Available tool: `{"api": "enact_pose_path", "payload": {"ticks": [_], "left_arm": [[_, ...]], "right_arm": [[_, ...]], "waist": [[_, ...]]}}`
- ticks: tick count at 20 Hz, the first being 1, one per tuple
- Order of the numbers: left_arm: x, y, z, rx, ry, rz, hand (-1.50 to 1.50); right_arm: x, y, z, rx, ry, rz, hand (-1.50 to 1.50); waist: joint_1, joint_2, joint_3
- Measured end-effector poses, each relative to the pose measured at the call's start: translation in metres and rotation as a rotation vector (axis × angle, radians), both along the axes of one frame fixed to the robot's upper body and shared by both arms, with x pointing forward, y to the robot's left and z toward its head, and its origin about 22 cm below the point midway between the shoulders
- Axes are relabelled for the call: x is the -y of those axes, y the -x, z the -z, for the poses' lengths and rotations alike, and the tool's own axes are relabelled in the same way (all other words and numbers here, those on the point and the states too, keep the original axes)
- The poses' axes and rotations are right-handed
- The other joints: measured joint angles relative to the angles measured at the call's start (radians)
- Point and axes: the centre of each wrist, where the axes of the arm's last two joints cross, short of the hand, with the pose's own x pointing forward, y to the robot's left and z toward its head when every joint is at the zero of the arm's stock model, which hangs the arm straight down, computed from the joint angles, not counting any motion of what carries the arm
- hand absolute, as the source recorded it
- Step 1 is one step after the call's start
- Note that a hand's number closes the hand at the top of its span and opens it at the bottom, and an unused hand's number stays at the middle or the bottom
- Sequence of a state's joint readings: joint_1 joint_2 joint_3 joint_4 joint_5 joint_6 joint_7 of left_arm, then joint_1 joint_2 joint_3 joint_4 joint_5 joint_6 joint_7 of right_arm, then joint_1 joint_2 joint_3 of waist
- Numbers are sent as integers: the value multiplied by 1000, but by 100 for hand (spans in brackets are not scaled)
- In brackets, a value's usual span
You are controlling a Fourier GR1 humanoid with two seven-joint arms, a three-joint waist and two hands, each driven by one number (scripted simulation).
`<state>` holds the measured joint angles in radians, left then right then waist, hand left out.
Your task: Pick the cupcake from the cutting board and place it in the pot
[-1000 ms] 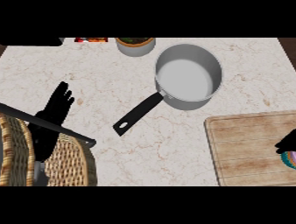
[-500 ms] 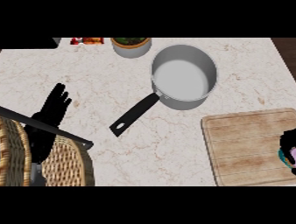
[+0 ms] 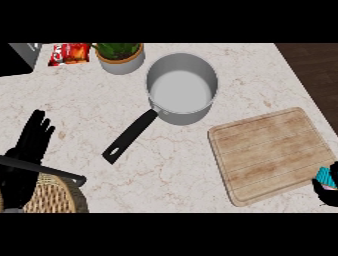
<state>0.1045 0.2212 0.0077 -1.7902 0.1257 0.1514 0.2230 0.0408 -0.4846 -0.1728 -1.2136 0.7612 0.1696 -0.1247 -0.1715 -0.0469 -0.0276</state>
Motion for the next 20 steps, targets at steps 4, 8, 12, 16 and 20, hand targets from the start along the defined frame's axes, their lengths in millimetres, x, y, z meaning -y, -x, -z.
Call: {"api": "enact_pose_path", "payload": {"ticks": [4, 8, 12, 16, 20], "left_arm": [[-4, 6, 0, 3, -5, -22, 0], [-4, 6, -1, 8, -6, -20, 0], [1, 1, -1, 11, 2, 4, 0], [7, -5, -2, 13, 5, 36, 0], [15, -15, -3, 8, 4, 81, 0]], "right_arm": [[-12, 8, 9, 38, 29, 251, 150], [-36, 2, 5, 129, 55, 429, 150], [-70, -14, -12, 261, 71, 539, 150], [-105, -34, -44, 424, 106, 586, 150], [-147, -50, -83, 581, 120, 606, 150]], "waist": [[-22, -2, -2], [-19, -1, -3], [3, 4, -2], [36, 9, -3], [77, 14, -3]]}}
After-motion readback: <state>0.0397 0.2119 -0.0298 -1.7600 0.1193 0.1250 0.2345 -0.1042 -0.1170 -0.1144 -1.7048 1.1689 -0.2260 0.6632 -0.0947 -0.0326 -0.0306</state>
